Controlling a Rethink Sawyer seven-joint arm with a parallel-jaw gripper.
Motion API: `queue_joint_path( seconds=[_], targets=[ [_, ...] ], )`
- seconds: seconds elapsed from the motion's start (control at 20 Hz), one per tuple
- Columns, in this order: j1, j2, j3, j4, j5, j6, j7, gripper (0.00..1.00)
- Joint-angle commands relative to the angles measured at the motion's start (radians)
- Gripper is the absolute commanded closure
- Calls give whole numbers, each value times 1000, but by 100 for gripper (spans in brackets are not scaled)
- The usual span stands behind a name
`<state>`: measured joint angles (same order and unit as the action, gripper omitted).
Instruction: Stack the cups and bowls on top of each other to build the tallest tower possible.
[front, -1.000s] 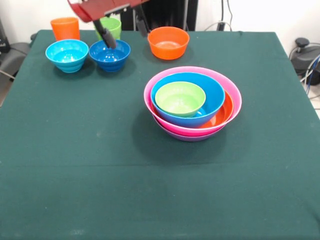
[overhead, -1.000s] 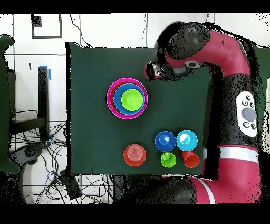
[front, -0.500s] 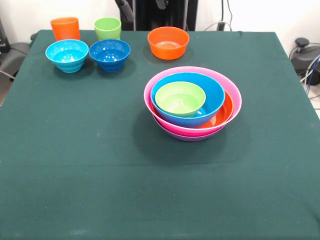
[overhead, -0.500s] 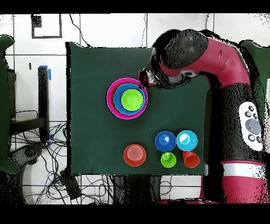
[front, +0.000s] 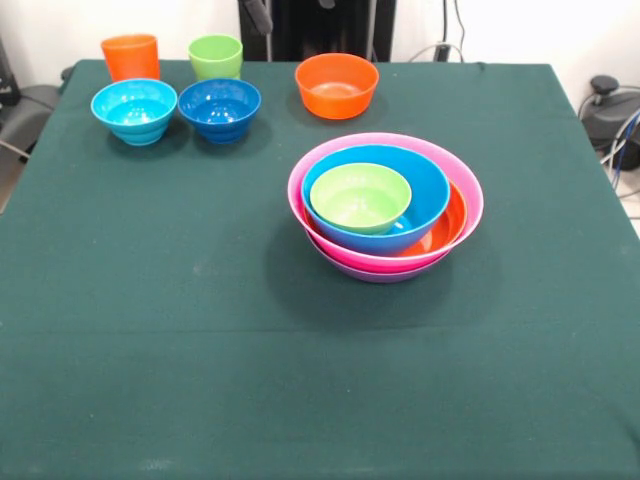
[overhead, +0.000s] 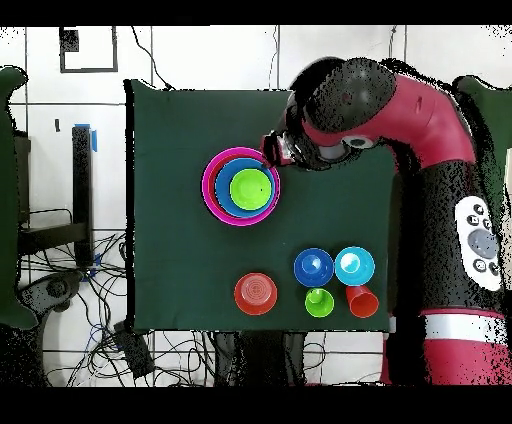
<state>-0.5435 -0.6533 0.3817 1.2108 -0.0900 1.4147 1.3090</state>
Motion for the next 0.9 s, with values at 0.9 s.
queue_joint_path(
  seconds=[0.9],
  targets=[
    [-6,-327,-100,670,-27,-746,129,0]
  ],
)
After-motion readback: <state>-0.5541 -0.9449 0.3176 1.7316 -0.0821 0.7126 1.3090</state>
